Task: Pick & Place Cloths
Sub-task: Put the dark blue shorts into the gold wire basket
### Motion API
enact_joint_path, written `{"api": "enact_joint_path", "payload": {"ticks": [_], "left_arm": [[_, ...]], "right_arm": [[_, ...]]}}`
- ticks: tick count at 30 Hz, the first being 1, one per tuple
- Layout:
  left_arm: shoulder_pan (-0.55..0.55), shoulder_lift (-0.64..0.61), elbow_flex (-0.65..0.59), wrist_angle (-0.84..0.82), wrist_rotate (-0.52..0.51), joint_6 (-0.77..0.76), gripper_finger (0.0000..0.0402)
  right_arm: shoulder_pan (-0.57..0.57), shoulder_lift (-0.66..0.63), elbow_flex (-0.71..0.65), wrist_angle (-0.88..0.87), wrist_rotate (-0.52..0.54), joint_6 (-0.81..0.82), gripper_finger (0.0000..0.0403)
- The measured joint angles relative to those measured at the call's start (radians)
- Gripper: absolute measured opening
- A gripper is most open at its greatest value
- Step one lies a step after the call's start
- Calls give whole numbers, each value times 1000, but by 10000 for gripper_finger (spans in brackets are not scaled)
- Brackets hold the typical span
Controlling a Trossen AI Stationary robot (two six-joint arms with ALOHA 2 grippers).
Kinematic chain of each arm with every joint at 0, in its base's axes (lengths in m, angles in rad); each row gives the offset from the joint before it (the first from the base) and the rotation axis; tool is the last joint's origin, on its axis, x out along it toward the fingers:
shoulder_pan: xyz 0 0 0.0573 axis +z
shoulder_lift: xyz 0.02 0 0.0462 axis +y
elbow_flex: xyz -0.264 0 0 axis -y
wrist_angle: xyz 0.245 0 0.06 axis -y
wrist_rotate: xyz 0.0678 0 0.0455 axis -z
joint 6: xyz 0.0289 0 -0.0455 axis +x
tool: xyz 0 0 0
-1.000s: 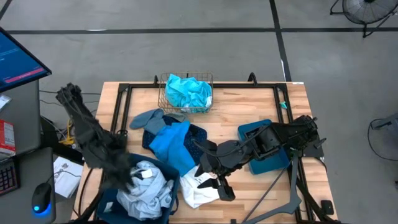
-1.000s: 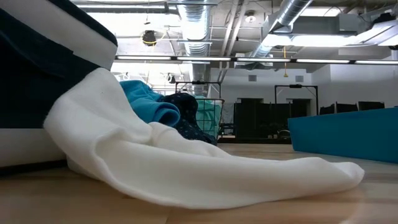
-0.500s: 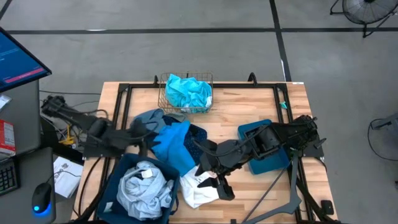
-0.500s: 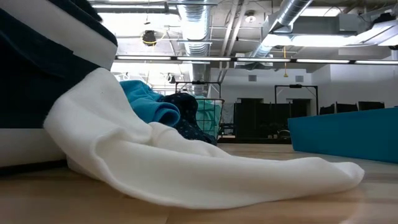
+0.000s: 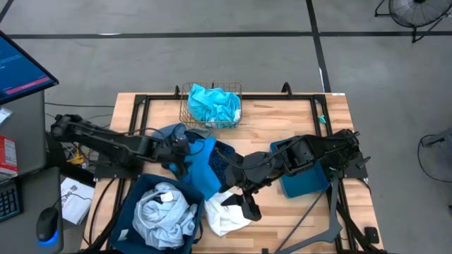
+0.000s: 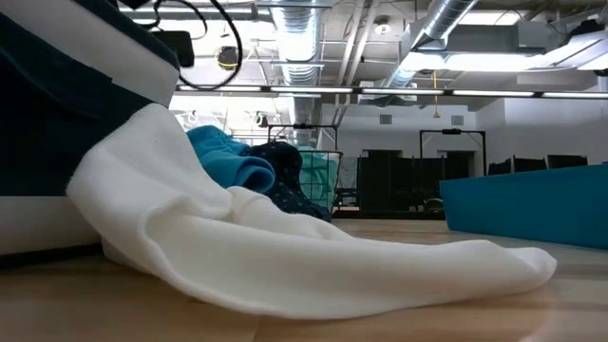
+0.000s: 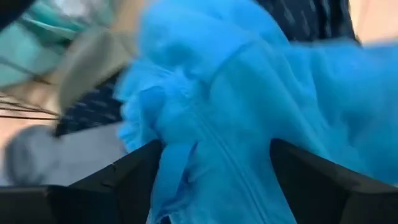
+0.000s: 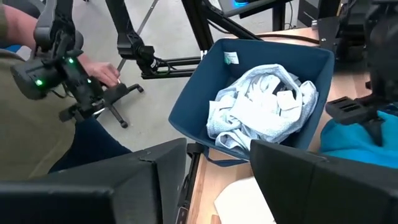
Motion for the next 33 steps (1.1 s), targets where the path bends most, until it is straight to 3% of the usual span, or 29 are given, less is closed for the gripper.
{"api": "enact_joint_path", "payload": {"ticks": [3, 5, 13, 19, 26, 33], "left_arm": [[0, 53, 0, 4, 44, 6, 276], [0, 85, 0, 7, 46, 5, 247], [15, 148, 0, 19, 74, 5, 22], [7, 1, 25, 19, 129, 2, 4], [10, -261, 83, 29, 124, 34, 2], [10, -444, 149, 32, 114, 119, 1]], "right_arm": [[-3, 0, 0, 0, 0, 0, 173], [-5, 0, 0, 0, 0, -1, 171], [-33, 0, 0, -4, 0, -8, 170], [-66, 0, 0, -25, 1, -8, 169], [-135, 0, 0, -66, 48, -14, 165], [-213, 0, -3, -24, 106, -83, 180]]}}
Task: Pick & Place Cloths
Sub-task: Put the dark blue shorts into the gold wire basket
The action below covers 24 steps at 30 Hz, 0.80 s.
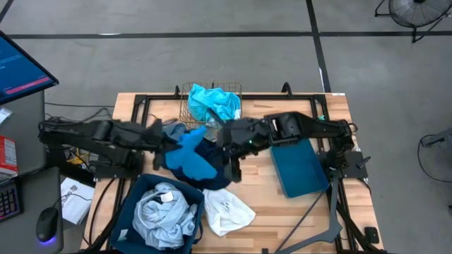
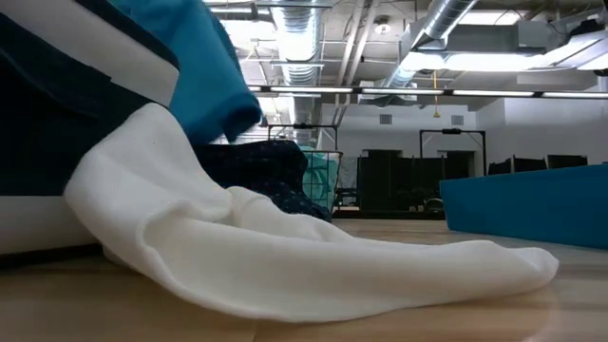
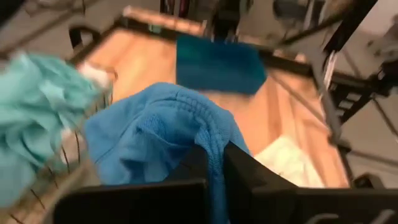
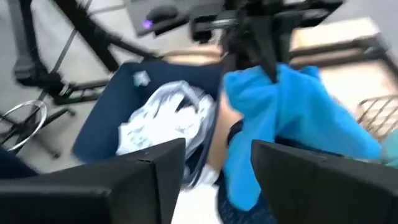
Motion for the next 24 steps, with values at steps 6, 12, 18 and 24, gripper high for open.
{"api": "enact_joint_path", "payload": {"ticks": [6, 12, 18, 24], "left_arm": [[0, -46, 27, -3, -65, 85, 1], [2, -34, 36, 46, -113, 126, 1], [21, -10, 37, 102, -118, 151, 1], [50, -2, 37, 146, -154, 149, 1]], "right_arm": [[-52, 5, 0, 93, 78, -143, 240], [-106, 79, 3, 203, 109, -262, 285], [-151, 150, -2, 185, 105, -318, 308], [-186, 200, -5, 202, 31, -322, 324]]}}
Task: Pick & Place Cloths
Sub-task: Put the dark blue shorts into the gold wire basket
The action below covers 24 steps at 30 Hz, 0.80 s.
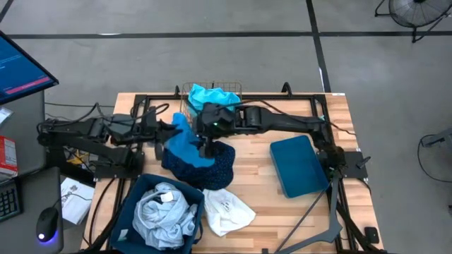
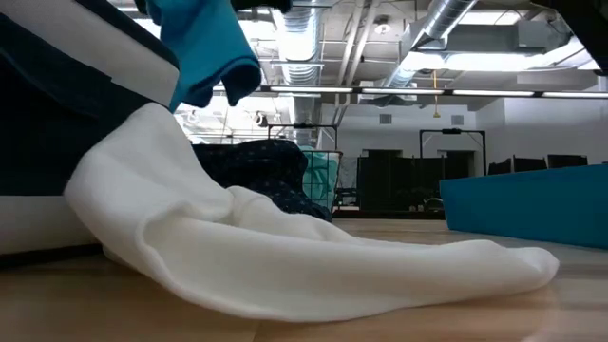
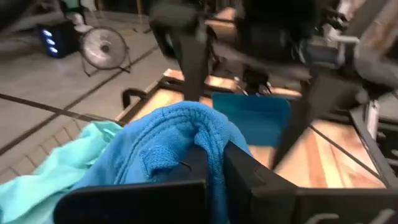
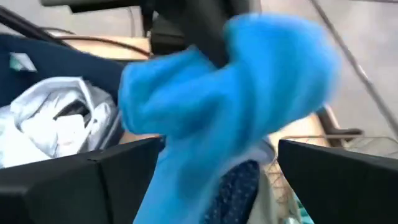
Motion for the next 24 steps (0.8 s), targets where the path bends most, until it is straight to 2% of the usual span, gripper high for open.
{"api": "enact_joint_path", "payload": {"ticks": [2, 4, 8, 10, 13, 15, 17, 18, 24], "left_arm": [[19, 1, 0, 9, -5, 6, 1], [33, 13, 0, 16, -3, 11, 1], [41, 30, 0, 71, 9, 13, 1], [41, 39, 0, 96, 21, 13, 1], [41, 49, 0, 97, 25, 14, 1], [40, 50, 0, 108, 33, 13, 1], [39, 49, 0, 109, 36, 14, 1], [39, 47, 0, 108, 36, 13, 1], [41, 35, -1, 103, 25, 43, 14]], "right_arm": [[-5, 26, 7, 62, -57, -8, 327], [-16, 30, 2, 38, -105, -24, 327], [-27, 64, 4, 91, -110, -41, 320], [-34, 79, 3, 121, -110, -42, 304], [-35, 86, 2, 150, -108, -59, 242], [-35, 86, 3, 166, -103, -67, 167], [-38, 84, 5, 158, -103, -71, 68], [-43, 80, 4, 137, -103, -73, 36], [-65, 48, 3, 60, -77, -31, 9]]}}
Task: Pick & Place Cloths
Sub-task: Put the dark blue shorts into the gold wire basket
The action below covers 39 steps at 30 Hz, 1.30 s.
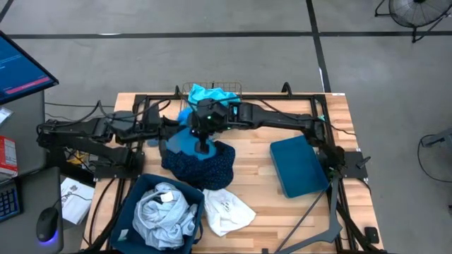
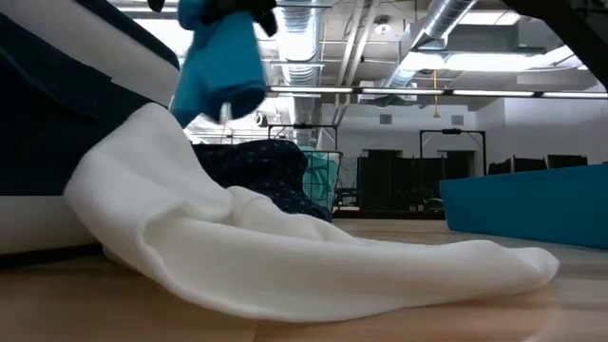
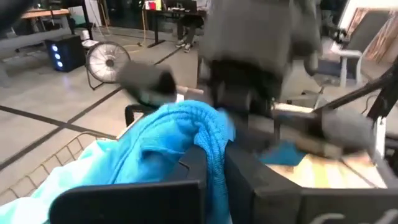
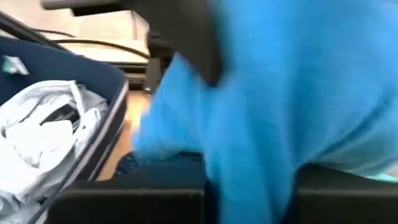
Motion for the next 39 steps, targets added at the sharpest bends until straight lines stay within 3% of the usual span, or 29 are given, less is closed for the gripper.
{"api": "enact_joint_path", "payload": {"ticks": [6, 13, 19, 24, 32, 39], "left_arm": [[0, -7, 0, -61, -13, 6, 83], [0, -7, -1, -73, -61, -45, 134], [0, -38, -1, -136, -74, -58, 132], [0, -85, -1, -163, -78, -104, 125], [0, -136, -1, -169, -78, -109, 120], [0, -135, -1, -182, -109, -106, 122]], "right_arm": [[-75, -80, 7, -44, 181, -22, 6], [-233, -93, 5, 6, 129, 17, 5], [-301, 14, 5, 140, 9, 85, 5], [-310, 122, 7, 171, -8, 118, 5], [-317, 255, 7, 70, -13, 199, 8], [-314, 257, -18, -21, -34, 211, 19]]}}
